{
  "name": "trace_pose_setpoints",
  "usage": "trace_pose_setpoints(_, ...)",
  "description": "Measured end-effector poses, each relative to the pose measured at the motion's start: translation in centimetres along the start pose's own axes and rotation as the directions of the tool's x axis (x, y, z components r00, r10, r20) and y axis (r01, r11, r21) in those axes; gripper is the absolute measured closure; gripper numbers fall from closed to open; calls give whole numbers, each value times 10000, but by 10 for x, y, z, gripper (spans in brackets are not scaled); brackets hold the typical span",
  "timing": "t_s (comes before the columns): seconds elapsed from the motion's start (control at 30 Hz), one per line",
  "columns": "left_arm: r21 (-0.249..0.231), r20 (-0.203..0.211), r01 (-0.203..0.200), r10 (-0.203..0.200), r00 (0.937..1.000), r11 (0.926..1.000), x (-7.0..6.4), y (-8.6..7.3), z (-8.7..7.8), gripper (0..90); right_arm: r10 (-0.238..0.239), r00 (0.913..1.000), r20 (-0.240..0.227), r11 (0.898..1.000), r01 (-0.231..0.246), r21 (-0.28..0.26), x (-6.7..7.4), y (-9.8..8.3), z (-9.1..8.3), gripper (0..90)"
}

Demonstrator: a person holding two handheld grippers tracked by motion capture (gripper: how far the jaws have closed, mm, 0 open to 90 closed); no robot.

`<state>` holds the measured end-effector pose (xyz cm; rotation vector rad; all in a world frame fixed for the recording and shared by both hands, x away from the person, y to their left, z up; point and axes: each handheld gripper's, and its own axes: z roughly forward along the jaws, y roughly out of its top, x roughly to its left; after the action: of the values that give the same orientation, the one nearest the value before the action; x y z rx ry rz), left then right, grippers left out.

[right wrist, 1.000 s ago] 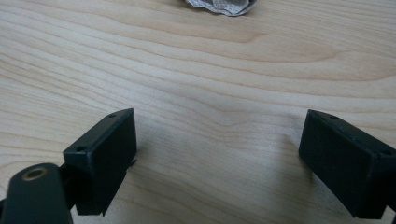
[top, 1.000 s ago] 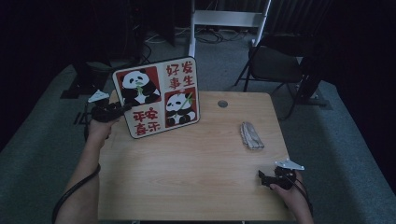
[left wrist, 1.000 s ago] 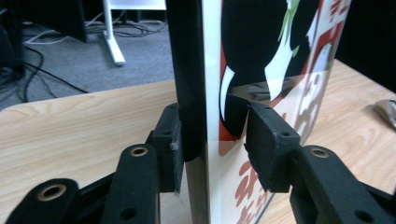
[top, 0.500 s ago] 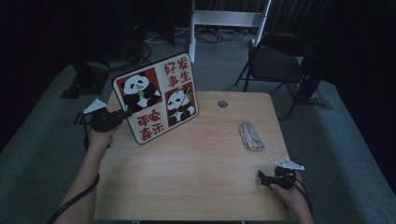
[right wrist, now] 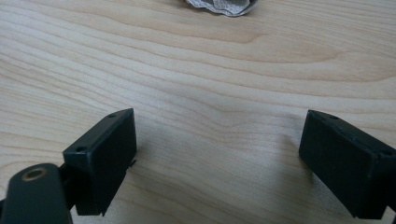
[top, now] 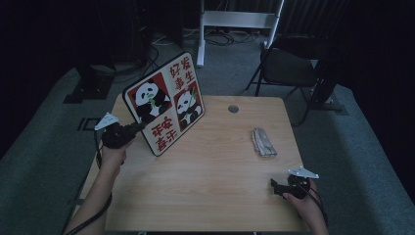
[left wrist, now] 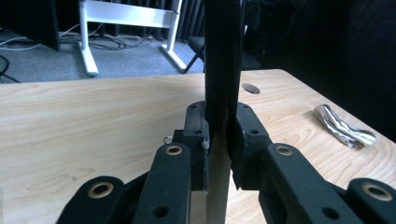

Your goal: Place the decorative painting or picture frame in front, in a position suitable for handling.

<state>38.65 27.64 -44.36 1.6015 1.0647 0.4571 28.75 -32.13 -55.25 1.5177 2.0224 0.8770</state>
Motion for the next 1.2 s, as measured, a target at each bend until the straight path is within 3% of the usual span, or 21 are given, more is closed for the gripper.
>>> trace_pose_setpoints(0.07,-51,-179,185,-185,9997,9998,-5,-2,0,793,3,10000,1,10000,-3,4,0,0,0,108)
trace_pose_setpoints(0.2,-110,-376,20,-24,9993,9999,-17,-4,0,794,-4,10000,3,10000,4,-3,0,0,0,108)
trace_pose_setpoints(0.53,-248,-51,-246,245,9997,9994,-34,-11,-1,793,-5,10000,2,10000,5,-3,0,0,0,108)
trace_pose_setpoints(0.73,-246,-207,-491,486,9986,9985,-43,-12,-1,794,-5,10000,1,10000,5,-1,0,0,0,108)
trace_pose_setpoints(1.2,-166,114,-564,566,9983,9983,-64,-16,-4,789,-5,10000,1,10000,5,-3,0,0,0,108)
